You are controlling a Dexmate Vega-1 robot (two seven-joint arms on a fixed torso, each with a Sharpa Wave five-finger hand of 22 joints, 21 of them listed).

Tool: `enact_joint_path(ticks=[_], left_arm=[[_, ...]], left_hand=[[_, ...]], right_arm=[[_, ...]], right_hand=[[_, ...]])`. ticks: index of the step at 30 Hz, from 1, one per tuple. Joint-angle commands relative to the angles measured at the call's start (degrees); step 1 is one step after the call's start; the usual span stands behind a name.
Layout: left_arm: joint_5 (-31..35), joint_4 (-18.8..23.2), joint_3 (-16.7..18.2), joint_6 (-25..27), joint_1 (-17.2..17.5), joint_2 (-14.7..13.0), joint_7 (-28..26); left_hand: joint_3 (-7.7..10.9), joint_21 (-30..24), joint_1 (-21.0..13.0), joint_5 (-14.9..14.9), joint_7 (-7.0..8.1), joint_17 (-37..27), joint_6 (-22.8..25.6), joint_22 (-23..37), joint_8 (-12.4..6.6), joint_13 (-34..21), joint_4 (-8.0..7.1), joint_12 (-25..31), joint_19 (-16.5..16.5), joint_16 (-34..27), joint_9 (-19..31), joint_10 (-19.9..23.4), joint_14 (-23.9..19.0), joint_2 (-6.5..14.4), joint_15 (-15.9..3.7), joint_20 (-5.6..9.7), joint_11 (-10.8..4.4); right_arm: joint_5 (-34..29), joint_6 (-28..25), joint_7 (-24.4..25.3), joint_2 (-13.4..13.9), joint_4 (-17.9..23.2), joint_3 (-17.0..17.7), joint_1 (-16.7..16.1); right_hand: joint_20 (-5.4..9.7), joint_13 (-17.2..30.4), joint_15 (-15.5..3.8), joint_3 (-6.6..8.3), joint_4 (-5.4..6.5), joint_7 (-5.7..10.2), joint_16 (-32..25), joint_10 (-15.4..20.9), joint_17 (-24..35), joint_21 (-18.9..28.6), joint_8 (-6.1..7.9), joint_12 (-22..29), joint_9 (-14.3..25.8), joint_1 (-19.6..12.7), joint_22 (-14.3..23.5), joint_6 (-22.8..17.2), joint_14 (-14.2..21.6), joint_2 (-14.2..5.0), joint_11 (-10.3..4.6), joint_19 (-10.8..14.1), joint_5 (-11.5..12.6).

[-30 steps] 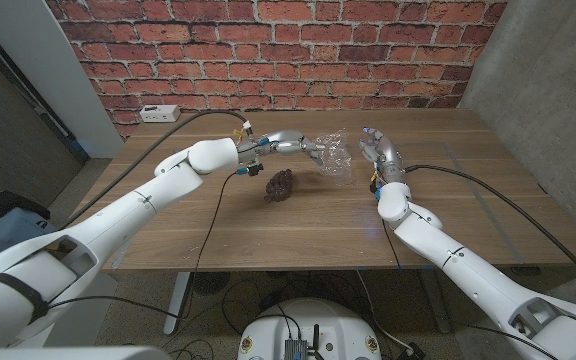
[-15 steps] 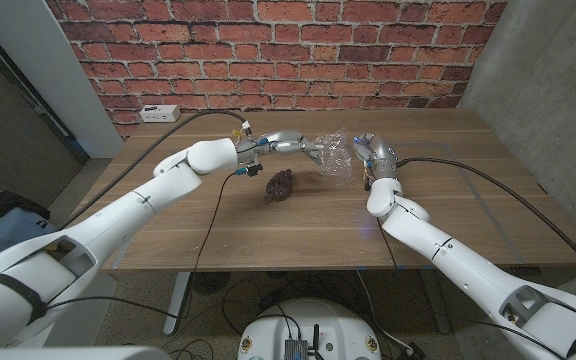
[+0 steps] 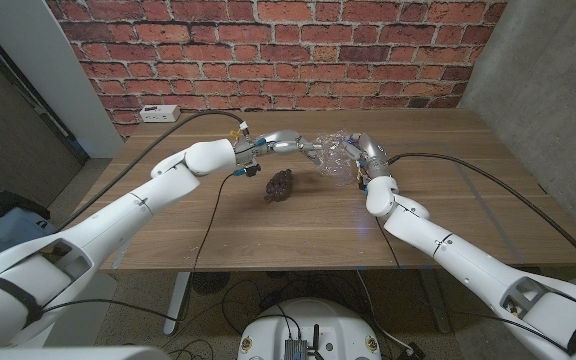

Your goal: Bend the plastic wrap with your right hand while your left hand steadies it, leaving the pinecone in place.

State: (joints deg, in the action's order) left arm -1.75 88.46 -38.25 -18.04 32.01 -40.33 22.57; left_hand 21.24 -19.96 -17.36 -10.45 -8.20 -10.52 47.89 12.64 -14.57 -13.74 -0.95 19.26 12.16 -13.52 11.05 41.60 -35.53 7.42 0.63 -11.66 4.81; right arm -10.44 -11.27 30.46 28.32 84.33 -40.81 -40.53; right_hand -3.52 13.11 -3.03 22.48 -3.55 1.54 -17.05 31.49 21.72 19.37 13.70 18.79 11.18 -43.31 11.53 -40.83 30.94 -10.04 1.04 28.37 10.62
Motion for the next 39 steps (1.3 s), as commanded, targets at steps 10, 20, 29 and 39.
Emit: enact_joint_path(ticks=[10, 20, 29, 39], left_arm=[[-0.2, 2.4, 1.3, 0.3, 2.1, -1.5, -1.4], [-0.3, 2.7, 1.4, 0.3, 2.3, -1.6, -1.3], [-0.4, 3.0, 1.6, 0.2, 2.5, -1.8, -1.3], [-0.4, 3.3, 1.7, 0.4, 2.6, -2.0, -1.4]], left_hand=[[0.75, 0.0, 0.2, -0.1, -0.08, -0.3, 0.0, 0.2, 0.43, -0.3, -0.06, -0.4, -0.2, 0.5, 0.3, -0.2, 0.3, 0.2, 0.09, -0.24, -0.03], [0.96, 0.0, 0.2, -0.1, -0.02, -0.3, -0.1, 0.2, 0.57, -0.4, 0.03, -0.5, -0.2, 0.6, 0.3, -0.2, 0.3, 0.2, 0.03, -0.26, -0.04], [1.10, 0.0, 0.3, 0.0, -0.13, -0.3, -0.1, 0.2, 0.66, -0.5, 0.08, -0.6, -0.3, 0.8, 0.3, -0.2, 0.3, 0.2, 0.08, -0.24, 0.07], [1.14, 0.0, 0.4, 0.0, -0.11, -0.3, 0.0, 0.2, 0.70, -0.5, 0.07, -0.6, -0.3, 0.9, 0.3, -0.1, 0.4, 0.1, 0.09, -0.24, 0.01]], right_arm=[[2.5, 1.7, -16.3, -0.8, -3.8, -3.5, 5.7], [-2.6, -7.7, -19.6, -1.6, -3.0, -8.2, 9.6], [-7.6, -15.5, -21.7, -3.5, -6.0, -12.7, 13.7], [-8.6, -20.6, -27.0, -5.3, -10.7, -16.5, 17.9]], right_hand=[[-0.23, -1.0, -0.80, 0.24, 6.16, 2.53, 5.3, -12.2, -1.3, -4.9, -3.86, -7.7, 0.0, 9.2, -0.6, 15.1, -13.8, -0.50, -0.45, -11.6, -0.2], [0.07, -1.2, 0.04, -3.45, 8.85, 6.28, 7.0, -27.0, -2.8, -9.0, -3.66, -8.7, -0.3, 18.0, -0.8, 29.0, -30.2, 0.91, -2.22, -25.4, -0.6], [2.65, -1.6, -2.39, -2.63, 11.64, 10.00, 6.3, -32.0, -3.6, -8.9, -3.26, -8.4, -0.4, 21.8, -1.0, 31.2, -37.2, -1.87, -7.45, -31.0, 0.4], [-0.14, -2.0, 0.30, -7.34, 13.87, 10.97, 6.1, -40.9, -4.9, -8.7, -3.73, -8.5, -0.4, 36.5, -1.2, 39.0, -45.8, 3.47, -7.64, -39.1, 1.1]])
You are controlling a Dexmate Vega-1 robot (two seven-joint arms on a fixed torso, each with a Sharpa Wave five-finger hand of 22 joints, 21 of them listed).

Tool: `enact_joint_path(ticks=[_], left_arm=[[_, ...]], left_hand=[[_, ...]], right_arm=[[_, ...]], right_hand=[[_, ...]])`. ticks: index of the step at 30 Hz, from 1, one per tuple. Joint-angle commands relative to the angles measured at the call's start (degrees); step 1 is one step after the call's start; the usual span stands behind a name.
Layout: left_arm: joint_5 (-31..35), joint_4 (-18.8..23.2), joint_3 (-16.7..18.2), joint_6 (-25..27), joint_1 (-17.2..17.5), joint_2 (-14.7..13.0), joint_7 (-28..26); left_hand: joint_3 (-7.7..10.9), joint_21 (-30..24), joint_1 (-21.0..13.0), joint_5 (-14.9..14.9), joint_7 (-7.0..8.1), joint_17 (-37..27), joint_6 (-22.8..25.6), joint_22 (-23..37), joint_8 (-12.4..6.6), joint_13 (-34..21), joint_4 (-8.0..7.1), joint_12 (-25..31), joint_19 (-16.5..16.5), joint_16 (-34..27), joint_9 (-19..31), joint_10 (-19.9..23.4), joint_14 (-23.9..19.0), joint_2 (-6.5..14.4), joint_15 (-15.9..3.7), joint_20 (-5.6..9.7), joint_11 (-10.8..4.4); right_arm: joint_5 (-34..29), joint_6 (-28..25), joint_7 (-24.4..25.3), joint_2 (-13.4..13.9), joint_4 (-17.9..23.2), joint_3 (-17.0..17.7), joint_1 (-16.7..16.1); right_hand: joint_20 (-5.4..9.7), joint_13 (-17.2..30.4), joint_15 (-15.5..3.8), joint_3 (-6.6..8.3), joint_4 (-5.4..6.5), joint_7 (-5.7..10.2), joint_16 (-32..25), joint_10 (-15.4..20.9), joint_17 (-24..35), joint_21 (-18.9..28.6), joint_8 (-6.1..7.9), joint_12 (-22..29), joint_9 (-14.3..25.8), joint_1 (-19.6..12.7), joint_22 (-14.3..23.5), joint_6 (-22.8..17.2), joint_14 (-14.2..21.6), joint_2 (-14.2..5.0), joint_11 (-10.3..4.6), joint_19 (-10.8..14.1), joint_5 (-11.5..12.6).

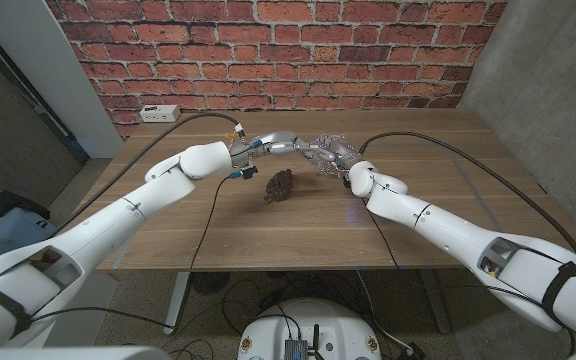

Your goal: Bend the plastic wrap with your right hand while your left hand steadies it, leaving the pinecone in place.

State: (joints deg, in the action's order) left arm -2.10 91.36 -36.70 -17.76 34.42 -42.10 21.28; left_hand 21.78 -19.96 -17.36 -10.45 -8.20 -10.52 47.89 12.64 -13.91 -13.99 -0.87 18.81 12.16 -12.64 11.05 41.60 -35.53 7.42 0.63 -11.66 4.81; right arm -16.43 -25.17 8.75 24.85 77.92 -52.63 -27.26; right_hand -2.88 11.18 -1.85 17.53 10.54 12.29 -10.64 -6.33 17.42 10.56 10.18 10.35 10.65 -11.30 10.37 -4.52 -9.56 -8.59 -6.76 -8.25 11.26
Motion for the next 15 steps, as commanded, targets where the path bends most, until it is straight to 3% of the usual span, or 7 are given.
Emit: enact_joint_path(ticks=[1, 2, 8, 15], left_arm=[[-0.1, 0.3, 0.2, 0.1, 0.2, -0.2, 0.0], [0.0, 0.3, 0.2, 0.1, 0.1, -0.2, 0.0], [-0.2, -0.2, 0.0, 0.0, -0.2, 0.1, 0.3], [-0.6, -1.3, -0.2, -0.5, -0.7, 0.6, 0.7]], left_hand=[[0.60, 0.0, 0.4, 0.0, -0.13, -0.3, 0.0, 0.2, 0.04, -0.3, 0.00, -0.2, -0.3, 0.0, 0.3, -0.1, 0.4, 0.1, 0.08, -0.23, 0.01], [0.61, 0.0, 0.4, 0.0, -0.09, -0.3, -0.1, 0.2, 0.08, -0.3, 0.00, -0.2, -0.4, 0.0, 0.3, -0.1, 0.4, 0.1, 0.09, -0.25, 0.04], [0.67, 0.0, 0.5, 0.0, -0.10, -0.3, 0.1, 0.2, 0.08, -0.3, 0.01, -0.2, -0.4, 0.0, 0.3, -0.1, 0.2, 0.0, 0.14, -0.23, 0.06], [0.68, 0.0, 0.7, 0.0, -0.16, -0.4, 0.0, 0.2, 0.17, -0.4, -0.05, -0.3, -0.5, 0.1, 0.3, -0.1, 0.3, 0.0, 0.20, -0.27, 0.15]], right_arm=[[-2.6, -6.5, -5.7, -1.8, -4.6, -5.1, 4.8], [-2.6, -6.3, -6.0, -1.8, -4.9, -5.4, 5.0], [-2.5, -6.8, -9.5, -2.0, -6.4, -7.4, 6.5], [-3.8, -5.4, -10.4, -1.9, -7.6, -9.6, 7.1]], right_hand=[[-0.93, 0.0, -0.70, -2.94, -0.26, 0.20, -0.3, -3.8, -0.8, 0.2, -0.32, -0.1, 0.1, 5.5, -0.1, 3.6, -5.8, 2.40, 0.17, -2.7, 0.6], [-0.82, -0.1, -0.79, -3.67, -0.36, 0.27, -0.2, -5.3, -1.1, 0.1, -0.38, -0.2, 0.1, 7.0, -0.1, 5.2, -7.0, 2.67, -0.14, -3.7, 0.9], [0.52, -0.1, -1.92, -4.81, -0.22, 0.32, 0.2, -9.8, -2.2, -0.2, -0.45, -0.2, 0.0, 10.2, -0.2, 9.7, -11.0, 1.81, -0.41, -7.2, 2.1], [3.56, -0.1, -2.52, -5.29, 0.58, 0.38, 0.1, -15.8, -3.0, -0.3, -0.40, -0.1, 0.0, 11.9, -0.2, 16.4, -16.5, -1.42, -0.88, -12.5, 3.8]])
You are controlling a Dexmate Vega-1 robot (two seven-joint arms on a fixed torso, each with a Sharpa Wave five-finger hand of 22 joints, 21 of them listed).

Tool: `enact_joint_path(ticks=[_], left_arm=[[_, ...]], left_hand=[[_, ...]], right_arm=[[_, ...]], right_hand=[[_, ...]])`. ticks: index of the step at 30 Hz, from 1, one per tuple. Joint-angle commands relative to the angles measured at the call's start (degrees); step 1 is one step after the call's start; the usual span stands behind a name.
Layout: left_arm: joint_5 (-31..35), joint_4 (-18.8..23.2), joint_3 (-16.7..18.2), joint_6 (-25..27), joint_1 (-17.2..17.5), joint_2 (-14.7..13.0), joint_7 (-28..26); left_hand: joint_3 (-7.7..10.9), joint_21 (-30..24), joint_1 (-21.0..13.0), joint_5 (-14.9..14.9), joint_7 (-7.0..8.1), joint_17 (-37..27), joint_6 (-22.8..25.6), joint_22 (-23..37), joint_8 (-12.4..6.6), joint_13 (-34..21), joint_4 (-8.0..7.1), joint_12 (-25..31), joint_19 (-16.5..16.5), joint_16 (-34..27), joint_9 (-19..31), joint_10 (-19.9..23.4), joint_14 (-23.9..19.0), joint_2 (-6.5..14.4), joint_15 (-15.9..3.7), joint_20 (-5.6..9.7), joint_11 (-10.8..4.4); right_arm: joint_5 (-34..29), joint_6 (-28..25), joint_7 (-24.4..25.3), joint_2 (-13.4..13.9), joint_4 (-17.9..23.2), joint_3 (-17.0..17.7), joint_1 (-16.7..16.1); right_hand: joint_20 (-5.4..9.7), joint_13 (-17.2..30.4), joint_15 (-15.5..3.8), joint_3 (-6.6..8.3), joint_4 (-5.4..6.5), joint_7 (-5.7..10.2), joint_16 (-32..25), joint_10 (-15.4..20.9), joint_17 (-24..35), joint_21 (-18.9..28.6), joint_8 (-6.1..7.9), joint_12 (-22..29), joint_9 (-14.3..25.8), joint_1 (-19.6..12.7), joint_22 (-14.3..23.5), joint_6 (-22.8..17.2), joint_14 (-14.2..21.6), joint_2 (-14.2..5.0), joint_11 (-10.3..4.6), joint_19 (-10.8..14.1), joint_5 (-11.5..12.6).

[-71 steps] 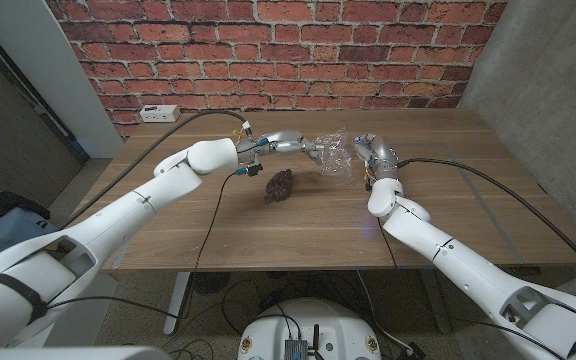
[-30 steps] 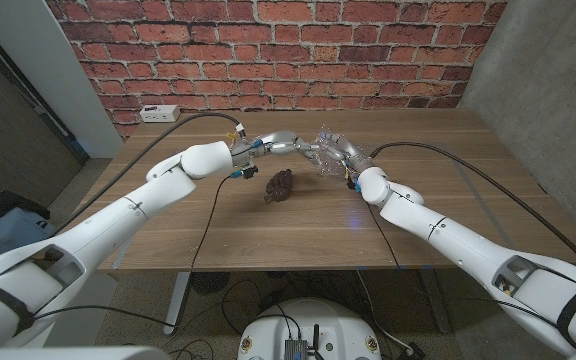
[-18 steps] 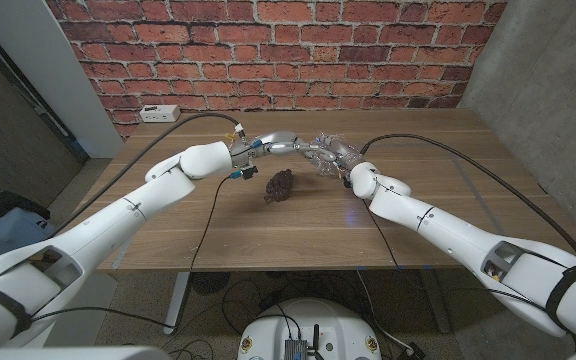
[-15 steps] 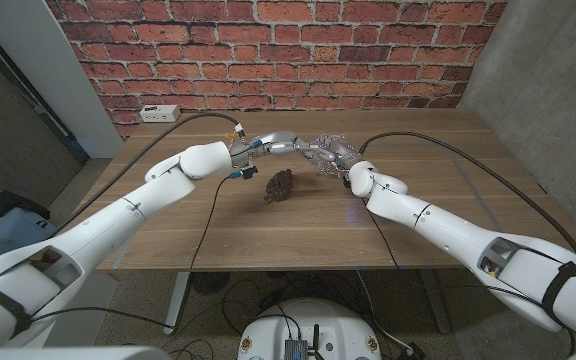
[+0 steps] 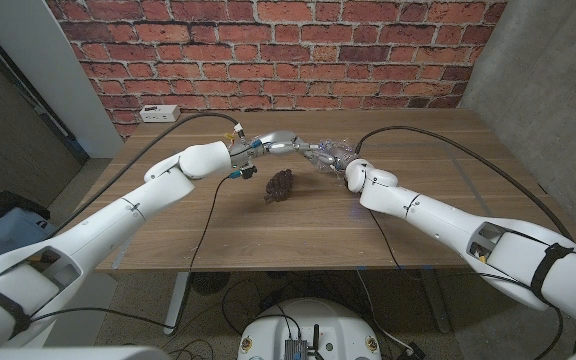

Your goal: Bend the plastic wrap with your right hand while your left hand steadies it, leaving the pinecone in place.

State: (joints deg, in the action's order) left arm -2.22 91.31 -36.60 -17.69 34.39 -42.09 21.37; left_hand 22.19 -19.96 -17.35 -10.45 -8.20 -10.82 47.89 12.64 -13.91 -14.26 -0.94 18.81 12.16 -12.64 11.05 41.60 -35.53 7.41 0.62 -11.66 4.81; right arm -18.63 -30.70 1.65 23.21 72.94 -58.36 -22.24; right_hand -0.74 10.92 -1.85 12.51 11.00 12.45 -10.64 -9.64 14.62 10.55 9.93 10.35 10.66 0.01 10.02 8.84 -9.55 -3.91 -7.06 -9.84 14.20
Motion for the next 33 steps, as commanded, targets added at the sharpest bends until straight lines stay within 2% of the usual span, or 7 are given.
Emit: enact_joint_path(ticks=[1, 6, 15, 21, 24, 30, 33], left_arm=[[-0.4, -1.3, -0.3, -0.6, -0.7, 0.6, 0.6], [-0.5, -2.0, -0.4, -0.8, -1.1, 0.8, 0.8], [-0.7, -3.3, -0.7, -1.3, -1.9, 1.4, 1.3], [-0.8, -4.1, -1.0, -1.5, -2.5, 1.8, 1.6], [-0.9, -4.7, -1.1, -1.7, -2.7, 2.1, 1.8], [-1.2, -5.4, -1.2, -2.0, -2.9, 2.3, 1.8], [-1.3, -5.7, -1.2, -2.2, -3.0, 2.4, 1.8]], left_hand=[[0.26, 0.0, 0.7, 0.0, -0.16, -0.1, 0.0, 0.2, 0.18, -0.1, -0.02, -0.4, -0.5, 0.1, 0.3, -0.1, 0.3, 0.0, 0.23, -0.27, 0.27], [0.21, 0.0, 1.0, 0.0, -0.23, -0.1, 0.0, 0.2, 0.25, -0.2, -0.15, -0.4, -0.4, 0.1, 0.3, -0.1, 0.3, -0.1, 0.34, -0.26, 0.35], [0.13, 0.0, 1.4, 0.0, -0.24, -0.2, 0.0, 0.2, 0.32, -0.2, -0.40, -0.5, -0.5, 0.2, 0.3, 0.0, 0.4, -0.1, 0.46, -0.21, 0.45], [0.09, 0.0, 1.6, 0.0, -0.27, -0.2, 0.0, 0.2, 0.39, -0.3, -0.52, -0.5, -0.5, 0.2, 0.3, 0.0, 0.3, -0.2, 0.47, -0.20, 0.39], [0.08, 0.0, 1.8, 0.0, -0.26, -0.2, 0.0, 0.2, 0.41, -0.3, -0.58, -0.6, -0.5, 0.2, 0.3, -0.1, 0.3, -0.2, 0.50, -0.18, 0.45], [0.07, 0.0, 2.0, 0.0, -0.28, -0.2, 0.1, 0.2, 0.44, -0.3, -0.69, -0.6, -0.5, 0.3, 0.3, 0.0, 0.4, -0.2, 0.53, -0.14, 0.43], [0.08, 0.1, 2.0, 0.0, -0.31, -0.2, 0.1, 0.2, 0.45, -0.4, -0.72, -0.7, -0.7, 0.3, 0.4, 0.0, 0.4, -0.2, 0.52, -0.19, 0.41]], right_arm=[[-2.1, 0.3, -2.9, -0.1, -2.5, -4.1, 2.0], [-3.3, 0.5, -3.6, -0.3, -2.9, -5.3, 2.2], [-3.7, 2.9, -2.3, -0.1, -3.4, -4.5, 2.2], [-2.5, 11.2, 7.0, 1.2, -2.8, -0.6, -1.1], [-2.2, 16.4, 12.8, 1.2, -3.6, 1.4, -2.7], [-2.5, 21.6, 17.5, 1.4, -4.1, 3.4, -3.8], [-2.6, 22.4, 18.9, 1.4, -4.0, 4.3, -4.3]], right_hand=[[1.64, 0.2, -2.58, -0.27, 0.13, 0.23, 0.1, -12.9, -0.2, -0.3, -0.13, -0.1, 0.0, 0.6, 0.1, 3.4, -16.8, -6.20, -0.71, -11.4, 0.9], [1.86, 0.2, -2.38, -0.49, 0.16, 0.22, 0.0, -15.8, -0.3, -0.3, -0.14, -0.3, 0.1, 0.7, 0.1, 6.2, -19.0, -6.25, -0.66, -13.8, 1.2], [1.92, 0.2, -2.19, -0.74, 0.12, 0.21, -0.2, -17.4, -0.4, -0.3, -0.14, -0.1, 0.1, 0.6, 0.1, 8.0, -20.2, -6.19, -0.47, -15.1, 1.3], [1.75, 0.2, -1.96, 0.09, -0.75, 0.30, -0.5, -16.1, -1.0, 0.1, 0.21, 0.7, 0.1, -0.6, 0.0, 8.6, -19.5, -6.44, -0.52, -14.8, 1.6], [1.23, 0.1, -1.78, 1.73, -1.93, 0.24, -1.3, -13.4, -2.2, 1.0, 1.10, 1.7, 0.2, -2.6, -0.1, 7.3, -16.7, -6.07, -0.41, -12.4, 1.5], [-0.48, 0.0, -1.85, 4.70, -4.00, 0.24, -2.2, -7.7, -3.8, 2.1, 2.21, 2.8, 0.2, -6.3, -0.1, 2.0, -10.8, -5.20, -0.85, -6.3, 0.5], [-0.19, 0.0, -1.99, 5.23, -4.41, 0.29, -1.8, -8.1, -3.9, 1.9, 2.17, 2.3, 0.2, -7.0, -0.1, 1.2, -10.8, -5.08, -1.81, -6.1, 0.3]])
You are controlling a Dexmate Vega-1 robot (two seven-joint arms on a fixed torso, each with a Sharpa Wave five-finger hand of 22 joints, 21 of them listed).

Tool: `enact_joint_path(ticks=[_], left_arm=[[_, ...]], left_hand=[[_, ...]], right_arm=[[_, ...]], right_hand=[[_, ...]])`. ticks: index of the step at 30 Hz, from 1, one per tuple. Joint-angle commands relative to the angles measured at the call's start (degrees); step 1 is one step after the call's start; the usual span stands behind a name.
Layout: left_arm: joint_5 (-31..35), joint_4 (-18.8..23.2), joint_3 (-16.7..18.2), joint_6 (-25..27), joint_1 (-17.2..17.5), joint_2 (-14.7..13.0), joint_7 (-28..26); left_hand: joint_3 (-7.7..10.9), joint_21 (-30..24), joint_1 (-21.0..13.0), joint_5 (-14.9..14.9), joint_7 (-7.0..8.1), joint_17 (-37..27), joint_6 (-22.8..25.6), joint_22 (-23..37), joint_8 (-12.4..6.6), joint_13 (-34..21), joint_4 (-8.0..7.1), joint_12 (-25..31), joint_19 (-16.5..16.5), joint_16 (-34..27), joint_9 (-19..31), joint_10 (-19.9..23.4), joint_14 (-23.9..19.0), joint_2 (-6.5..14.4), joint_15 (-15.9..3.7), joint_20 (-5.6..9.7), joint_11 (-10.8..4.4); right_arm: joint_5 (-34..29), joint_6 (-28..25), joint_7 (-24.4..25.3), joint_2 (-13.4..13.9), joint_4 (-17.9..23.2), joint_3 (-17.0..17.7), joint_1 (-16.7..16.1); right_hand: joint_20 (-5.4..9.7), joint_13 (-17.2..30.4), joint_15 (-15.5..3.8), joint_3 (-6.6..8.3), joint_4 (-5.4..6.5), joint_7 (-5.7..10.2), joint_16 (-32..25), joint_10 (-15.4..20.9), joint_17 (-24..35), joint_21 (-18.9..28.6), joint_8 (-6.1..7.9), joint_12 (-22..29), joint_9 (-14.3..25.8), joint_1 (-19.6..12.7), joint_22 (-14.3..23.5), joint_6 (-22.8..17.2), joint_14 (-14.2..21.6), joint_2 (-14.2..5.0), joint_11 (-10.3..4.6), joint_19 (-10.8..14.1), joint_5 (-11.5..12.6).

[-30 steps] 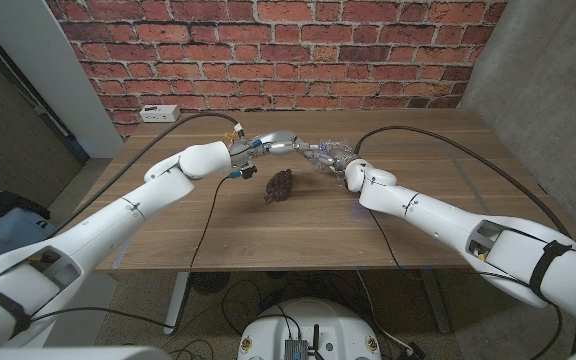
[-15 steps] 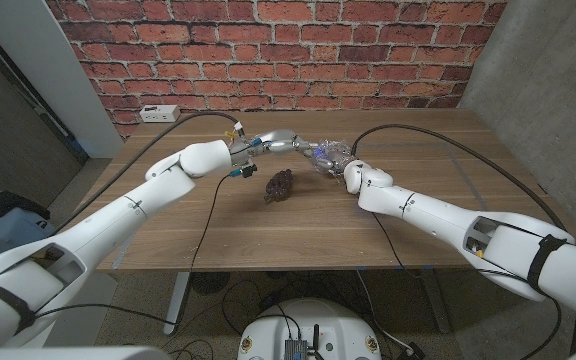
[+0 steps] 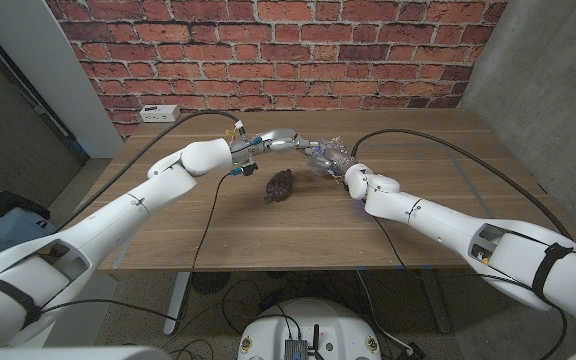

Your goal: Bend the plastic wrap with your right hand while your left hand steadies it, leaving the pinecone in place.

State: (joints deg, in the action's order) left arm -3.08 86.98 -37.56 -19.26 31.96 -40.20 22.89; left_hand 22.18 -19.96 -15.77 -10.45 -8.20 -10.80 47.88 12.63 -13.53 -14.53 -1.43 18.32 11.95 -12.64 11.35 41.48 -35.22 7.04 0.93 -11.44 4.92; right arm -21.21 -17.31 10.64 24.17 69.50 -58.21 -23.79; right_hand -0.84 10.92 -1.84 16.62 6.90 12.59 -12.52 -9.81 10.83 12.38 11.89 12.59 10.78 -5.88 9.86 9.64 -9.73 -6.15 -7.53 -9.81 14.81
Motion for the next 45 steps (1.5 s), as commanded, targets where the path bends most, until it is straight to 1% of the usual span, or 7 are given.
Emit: enact_joint_path(ticks=[1, 11, 17, 26, 30, 36, 45], left_arm=[[-0.4, -1.4, -0.2, -0.6, -0.6, 0.5, 0.3], [-0.6, -1.9, -0.2, -1.3, -0.8, 0.6, 0.4], [-0.6, -1.9, -0.1, -1.5, -0.9, 0.5, 0.3], [-0.6, -1.9, 0.1, -1.3, -0.9, 0.5, 0.1], [-0.5, -2.4, 1.0, -2.5, 0.3, 0.8, -2.6], [0.9, -3.3, 3.7, -5.9, 3.9, 1.8, -11.5], [1.0, -5.9, 6.4, -10.8, 7.4, 4.6, -20.5]], left_hand=[[0.10, 0.0, 0.5, 0.0, -0.31, -0.2, 0.1, 0.2, 0.08, -0.1, -0.24, -0.2, -0.4, 0.3, 0.1, 0.1, 0.0, 0.1, 0.23, -0.43, 0.35], [0.15, 0.0, 0.7, 0.0, -0.39, -0.2, 0.1, 0.2, 0.15, -0.1, -0.31, -0.3, -0.4, 0.3, 0.1, 0.2, 0.0, 0.1, 0.10, -0.48, 0.22], [0.19, 0.0, 0.8, -0.1, -0.39, -0.2, 0.1, 0.2, 0.20, -0.2, -0.35, -0.3, -0.4, 0.4, 0.1, 0.1, 0.0, 0.1, 0.20, -0.45, 0.24], [0.22, 0.0, 1.0, -0.1, -0.34, -0.2, 0.0, 0.2, 0.29, -0.2, -0.42, -0.4, -0.5, 0.4, 0.1, 0.2, 0.1, 0.1, 0.15, -0.49, 0.37], [0.30, 0.0, 1.1, -0.1, -0.08, -0.2, -1.0, 0.2, 0.73, -0.3, -0.43, -0.8, -0.5, 0.5, 0.1, -0.5, 0.3, 0.0, 0.15, -0.51, 0.22], [1.74, 0.6, 1.0, -0.1, 4.80, -0.2, -14.1, 0.2, 3.46, -0.4, 0.60, -5.6, -2.1, 2.3, -0.2, -11.2, 9.9, -0.3, 0.48, -0.44, -0.78], [3.25, 1.6, 0.7, 0.2, 10.50, 0.0, -26.9, 0.2, 3.78, 0.7, 2.26, -8.0, -4.9, 2.5, -0.6, -23.1, 19.4, -0.6, 0.59, -0.27, -2.90]], right_arm=[[0.0, 9.1, 9.9, 0.5, -0.3, 4.5, -2.9], [-0.4, 10.7, 12.6, 0.7, 0.0, 6.5, -4.1], [-3.7, 9.2, 13.3, 1.1, 0.7, 5.3, -3.9], [-1.8, 11.8, 14.8, 0.1, -0.7, 7.1, -4.4], [0.9, 15.7, 15.4, 0.4, -0.8, 8.9, -5.2], [5.8, 22.4, 16.0, 0.9, -0.4, 12.3, -7.0], [7.5, 22.2, 17.5, 1.9, 3.5, 15.4, -9.9]], right_hand=[[-0.10, 0.0, -1.98, 1.18, -0.36, 0.16, 0.1, -7.9, -0.1, 0.0, 0.17, 0.1, 0.0, -1.2, 0.0, 0.4, -10.6, -2.84, -1.46, -6.1, -0.4], [-1.75, -0.1, -1.08, 1.79, -1.11, 0.06, -0.3, -4.9, -0.2, 0.2, 0.18, 0.5, 0.0, -2.3, 0.0, -1.6, -7.8, -1.90, -0.37, -3.6, -1.3], [-4.89, 0.0, 1.35, 2.23, -5.66, -0.13, -0.2, -2.4, 0.0, -0.4, 1.16, 0.4, 0.1, -6.3, 0.0, -7.8, -4.7, 1.30, 1.45, -1.4, -2.1], [-5.13, 0.1, 0.79, 2.66, -8.26, -0.05, -0.7, -0.5, 0.2, 0.0, 0.48, 0.6, 0.3, -8.6, 0.1, -8.3, -1.9, 1.95, 2.16, 1.4, -2.6], [-4.98, 0.1, 0.46, 2.93, -9.04, -0.19, -1.3, 2.3, 0.3, 1.1, 0.21, 1.1, 0.3, -9.3, 0.1, -9.2, 0.7, 0.70, 2.66, 6.3, -2.9], [-3.33, 0.1, 0.51, 3.41, -10.89, -1.87, -2.8, 8.4, 0.4, 2.6, 0.76, 2.0, 0.2, -10.6, 0.2, -13.8, 7.8, -0.24, 2.92, 14.6, -3.0], [-3.64, 0.2, 1.05, 3.63, -11.49, -3.59, -3.6, 12.4, 0.5, 2.5, 1.10, 2.6, 0.2, -10.8, 0.2, -16.4, 11.4, -0.38, 5.26, 16.5, -3.0]])
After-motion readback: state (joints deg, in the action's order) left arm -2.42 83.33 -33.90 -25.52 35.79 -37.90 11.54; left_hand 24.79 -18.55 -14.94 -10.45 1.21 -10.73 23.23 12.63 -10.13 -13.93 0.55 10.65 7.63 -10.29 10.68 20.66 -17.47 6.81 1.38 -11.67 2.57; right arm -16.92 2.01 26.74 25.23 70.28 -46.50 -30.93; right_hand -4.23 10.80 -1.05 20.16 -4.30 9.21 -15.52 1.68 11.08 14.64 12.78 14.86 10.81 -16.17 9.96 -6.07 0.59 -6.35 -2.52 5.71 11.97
